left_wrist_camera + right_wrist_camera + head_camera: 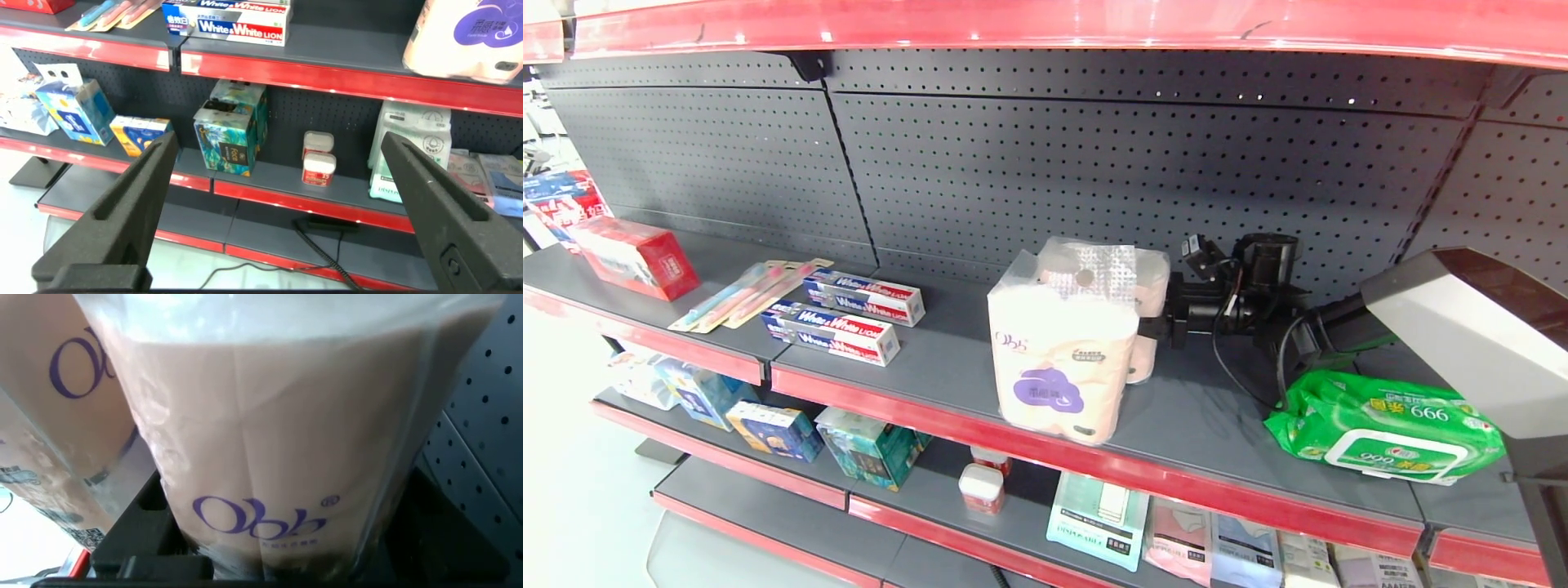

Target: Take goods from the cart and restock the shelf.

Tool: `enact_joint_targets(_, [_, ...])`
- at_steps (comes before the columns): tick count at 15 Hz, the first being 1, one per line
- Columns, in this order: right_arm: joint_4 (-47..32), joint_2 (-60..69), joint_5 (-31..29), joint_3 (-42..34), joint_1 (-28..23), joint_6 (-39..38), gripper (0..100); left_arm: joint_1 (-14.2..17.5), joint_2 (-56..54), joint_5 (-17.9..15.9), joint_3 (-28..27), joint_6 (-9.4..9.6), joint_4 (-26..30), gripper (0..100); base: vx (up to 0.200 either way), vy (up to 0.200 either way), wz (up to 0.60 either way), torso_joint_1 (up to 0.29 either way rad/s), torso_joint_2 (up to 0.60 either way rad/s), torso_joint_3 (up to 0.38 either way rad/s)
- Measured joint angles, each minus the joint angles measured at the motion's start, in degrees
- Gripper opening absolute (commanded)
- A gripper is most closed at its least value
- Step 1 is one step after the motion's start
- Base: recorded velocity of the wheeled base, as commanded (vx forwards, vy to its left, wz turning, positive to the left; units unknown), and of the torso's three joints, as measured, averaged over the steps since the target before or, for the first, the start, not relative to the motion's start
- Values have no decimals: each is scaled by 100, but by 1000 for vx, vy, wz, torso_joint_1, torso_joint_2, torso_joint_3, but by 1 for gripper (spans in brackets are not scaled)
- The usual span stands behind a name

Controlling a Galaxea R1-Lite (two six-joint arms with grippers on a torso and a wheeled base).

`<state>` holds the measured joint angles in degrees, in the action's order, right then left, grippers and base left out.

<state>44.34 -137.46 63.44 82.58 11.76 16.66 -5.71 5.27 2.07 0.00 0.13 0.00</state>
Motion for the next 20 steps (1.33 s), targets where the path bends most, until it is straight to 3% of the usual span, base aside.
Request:
enact_joint_targets(10, [-5, 9, -255, -13, 6, 20, 0, 0, 0, 2, 0, 2, 0, 100, 0, 0, 0, 0, 0, 0])
enact_joint_targets(11, [-2, 13, -254, -24, 11, 46, 100, 0, 0, 2, 0, 2, 0, 100, 0, 0, 0, 0, 0, 0])
enact_joint_targets(20, [-5, 210, -255, -201, -105, -9, 100, 0, 0, 2, 0, 0, 0, 100, 0, 0, 0, 0, 0, 0])
